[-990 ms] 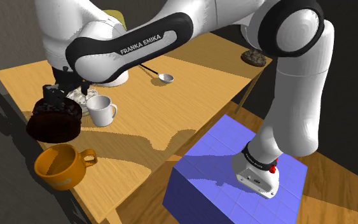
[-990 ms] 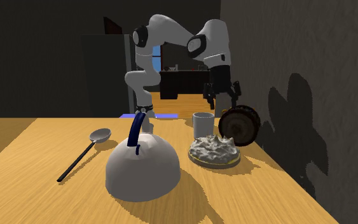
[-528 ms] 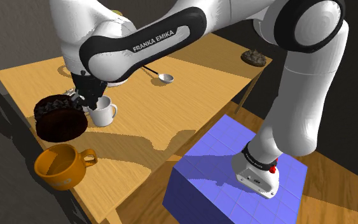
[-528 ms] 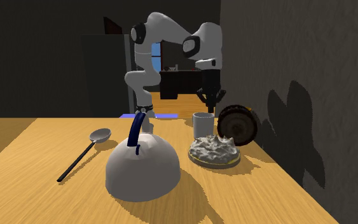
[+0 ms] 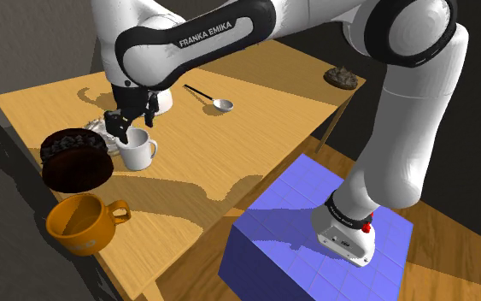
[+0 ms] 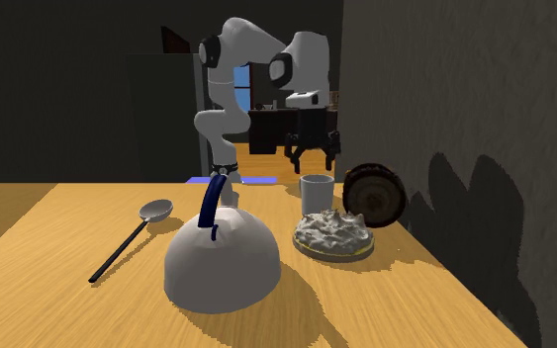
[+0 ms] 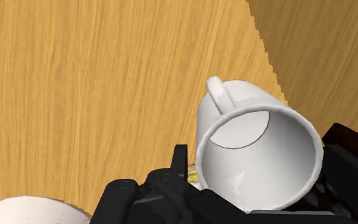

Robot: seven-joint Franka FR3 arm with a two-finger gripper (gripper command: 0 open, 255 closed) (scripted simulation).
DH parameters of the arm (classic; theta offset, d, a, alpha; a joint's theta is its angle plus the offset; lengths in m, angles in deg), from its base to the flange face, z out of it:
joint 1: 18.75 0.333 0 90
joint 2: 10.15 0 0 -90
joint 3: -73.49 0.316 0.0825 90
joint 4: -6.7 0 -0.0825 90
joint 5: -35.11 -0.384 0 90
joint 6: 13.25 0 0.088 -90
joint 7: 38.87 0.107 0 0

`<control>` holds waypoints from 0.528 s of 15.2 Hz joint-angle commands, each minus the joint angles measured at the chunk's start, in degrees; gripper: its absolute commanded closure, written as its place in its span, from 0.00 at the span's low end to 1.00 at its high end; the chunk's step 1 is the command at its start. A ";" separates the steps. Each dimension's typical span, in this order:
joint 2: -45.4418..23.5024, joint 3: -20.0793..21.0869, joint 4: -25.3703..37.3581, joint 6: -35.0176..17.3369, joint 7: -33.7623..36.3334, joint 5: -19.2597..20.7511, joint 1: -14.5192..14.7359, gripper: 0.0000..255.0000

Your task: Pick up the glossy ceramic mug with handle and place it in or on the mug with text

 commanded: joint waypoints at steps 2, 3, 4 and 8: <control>-1.27 0.02 1.01 1.73 -7.57 -4.67 -4.47 0.00; -1.59 0.01 0.65 1.08 -7.49 -4.53 -4.43 0.00; -1.91 -0.03 0.32 0.44 -7.40 -4.40 -4.36 0.00; -3.27 -0.24 -0.92 -2.10 -7.06 -3.86 -4.05 0.00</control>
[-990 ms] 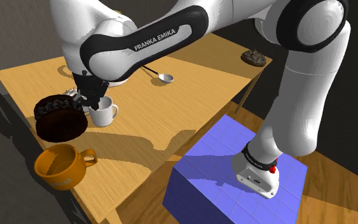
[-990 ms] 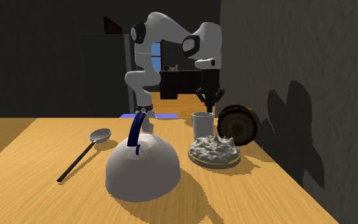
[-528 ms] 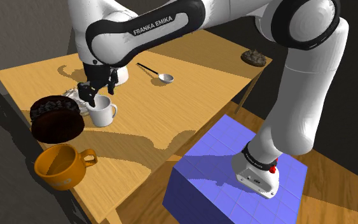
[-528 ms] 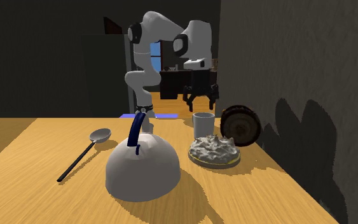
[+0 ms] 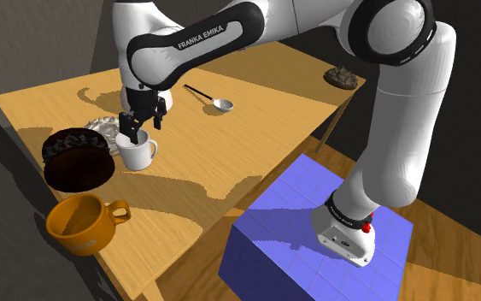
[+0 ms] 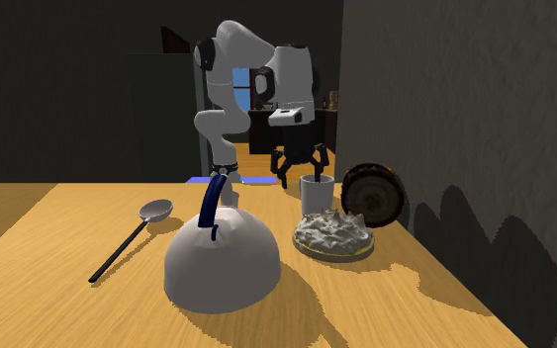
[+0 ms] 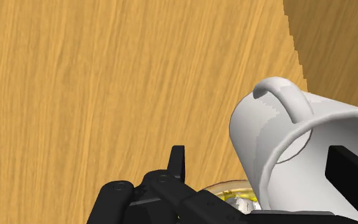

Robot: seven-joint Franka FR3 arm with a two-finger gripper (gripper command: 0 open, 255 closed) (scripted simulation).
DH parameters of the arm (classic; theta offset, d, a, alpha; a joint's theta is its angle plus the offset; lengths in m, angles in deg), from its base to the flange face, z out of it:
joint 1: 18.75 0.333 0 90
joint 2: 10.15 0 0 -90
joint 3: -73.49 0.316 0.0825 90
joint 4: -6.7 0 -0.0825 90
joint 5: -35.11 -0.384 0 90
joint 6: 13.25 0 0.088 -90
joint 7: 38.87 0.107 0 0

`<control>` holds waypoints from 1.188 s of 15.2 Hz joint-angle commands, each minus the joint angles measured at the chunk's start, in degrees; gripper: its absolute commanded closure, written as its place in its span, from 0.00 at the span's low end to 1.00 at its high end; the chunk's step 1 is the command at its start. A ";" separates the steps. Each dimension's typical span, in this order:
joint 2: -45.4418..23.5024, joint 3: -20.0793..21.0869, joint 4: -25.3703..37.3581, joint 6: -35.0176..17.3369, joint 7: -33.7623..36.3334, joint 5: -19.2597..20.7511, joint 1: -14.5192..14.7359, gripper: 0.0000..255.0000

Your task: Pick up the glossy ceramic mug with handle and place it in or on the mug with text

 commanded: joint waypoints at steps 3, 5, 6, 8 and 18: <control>-0.91 -0.14 -0.61 -1.51 0.20 0.33 0.20 0.00; -0.92 -0.14 -0.61 -1.51 0.20 0.33 0.20 0.00; -0.92 -0.14 -0.61 -1.51 0.20 0.33 0.20 0.00; -0.92 -0.14 -0.61 -1.51 0.20 0.33 0.20 0.00; -0.92 -0.14 -0.60 -1.50 0.21 0.34 0.21 1.00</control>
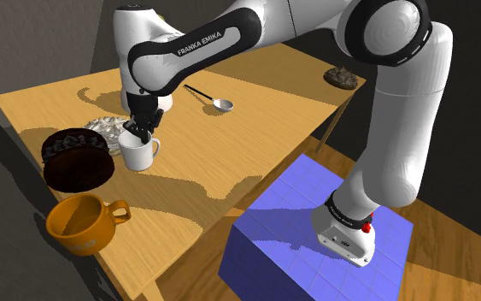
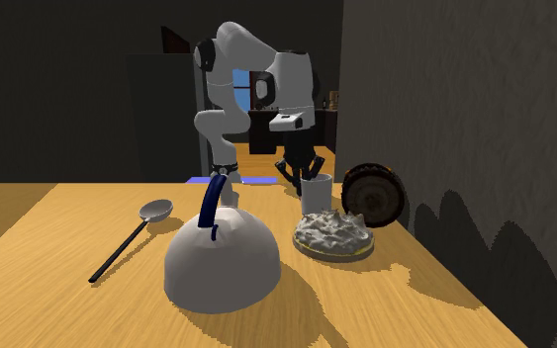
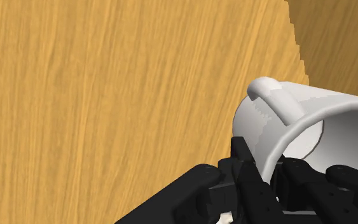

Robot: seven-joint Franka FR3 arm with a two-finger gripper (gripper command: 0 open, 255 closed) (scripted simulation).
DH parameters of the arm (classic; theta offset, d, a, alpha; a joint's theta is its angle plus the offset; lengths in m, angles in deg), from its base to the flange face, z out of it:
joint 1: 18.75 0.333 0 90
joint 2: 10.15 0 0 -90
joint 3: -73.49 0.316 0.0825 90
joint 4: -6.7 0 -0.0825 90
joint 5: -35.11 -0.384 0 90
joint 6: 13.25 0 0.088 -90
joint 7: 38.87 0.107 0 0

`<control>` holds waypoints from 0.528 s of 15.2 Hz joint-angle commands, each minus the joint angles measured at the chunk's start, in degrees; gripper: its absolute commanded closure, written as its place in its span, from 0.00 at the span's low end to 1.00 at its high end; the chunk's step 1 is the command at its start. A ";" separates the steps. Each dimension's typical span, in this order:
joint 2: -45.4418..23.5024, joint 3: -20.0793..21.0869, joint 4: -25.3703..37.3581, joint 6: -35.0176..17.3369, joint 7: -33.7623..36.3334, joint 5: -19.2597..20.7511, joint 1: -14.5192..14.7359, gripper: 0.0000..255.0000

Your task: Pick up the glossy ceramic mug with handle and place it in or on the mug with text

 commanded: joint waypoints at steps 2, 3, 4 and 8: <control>-0.04 -0.01 -0.01 0.01 0.00 0.01 -0.01 1.00; 0.32 0.06 0.28 0.64 -0.05 -0.12 -0.06 1.00; 0.66 0.13 0.58 1.27 -0.09 -0.26 -0.10 1.00; 1.92 0.37 1.99 3.86 -0.23 -0.74 -0.26 1.00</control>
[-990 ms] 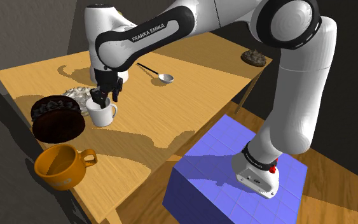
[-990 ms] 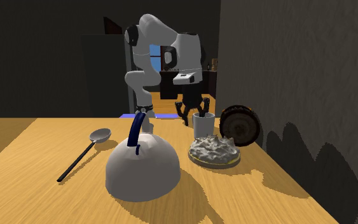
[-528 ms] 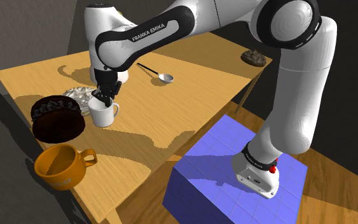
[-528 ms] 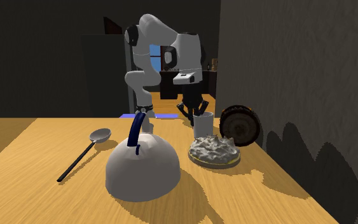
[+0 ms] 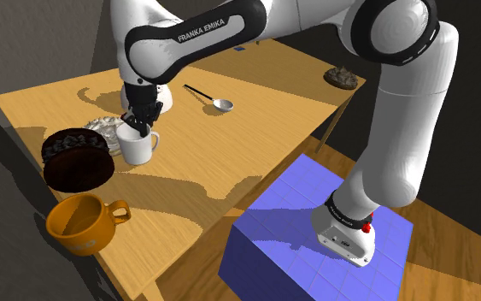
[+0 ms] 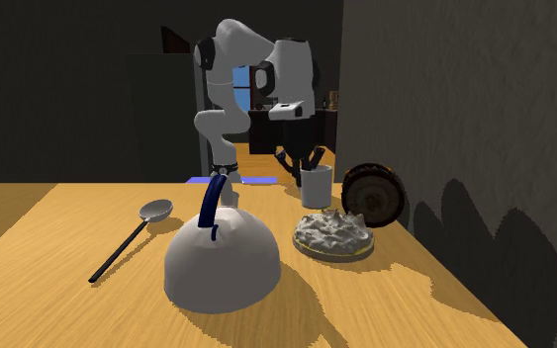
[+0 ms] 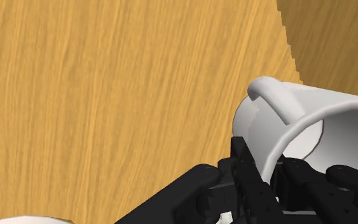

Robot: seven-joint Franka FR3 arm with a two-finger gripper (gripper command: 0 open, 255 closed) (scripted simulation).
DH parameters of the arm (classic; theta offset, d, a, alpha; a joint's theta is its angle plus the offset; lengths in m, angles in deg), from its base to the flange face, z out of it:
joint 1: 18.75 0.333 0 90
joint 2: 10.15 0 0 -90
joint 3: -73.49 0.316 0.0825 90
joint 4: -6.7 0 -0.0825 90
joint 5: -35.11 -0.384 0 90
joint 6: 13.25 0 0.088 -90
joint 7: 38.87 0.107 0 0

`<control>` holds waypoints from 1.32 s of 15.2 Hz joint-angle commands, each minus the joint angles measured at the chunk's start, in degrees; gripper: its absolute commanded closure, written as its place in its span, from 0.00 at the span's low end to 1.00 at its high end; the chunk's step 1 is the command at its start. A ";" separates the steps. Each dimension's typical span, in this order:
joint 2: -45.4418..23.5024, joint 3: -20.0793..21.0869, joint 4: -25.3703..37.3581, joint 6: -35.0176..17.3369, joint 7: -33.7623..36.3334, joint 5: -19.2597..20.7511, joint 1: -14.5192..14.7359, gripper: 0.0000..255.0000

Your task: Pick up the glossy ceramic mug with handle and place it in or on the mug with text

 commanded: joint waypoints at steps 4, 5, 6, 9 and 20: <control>1.48 0.30 1.95 3.34 -0.03 -0.55 -0.09 1.00; 1.73 0.35 2.38 4.01 -0.05 -0.64 -0.11 1.00; 1.96 0.39 2.84 4.69 -0.07 -0.73 -0.13 1.00; 2.61 0.51 4.29 6.74 -0.10 -0.98 -0.17 1.00; 4.04 0.83 10.85 14.63 -0.02 -1.51 -0.09 1.00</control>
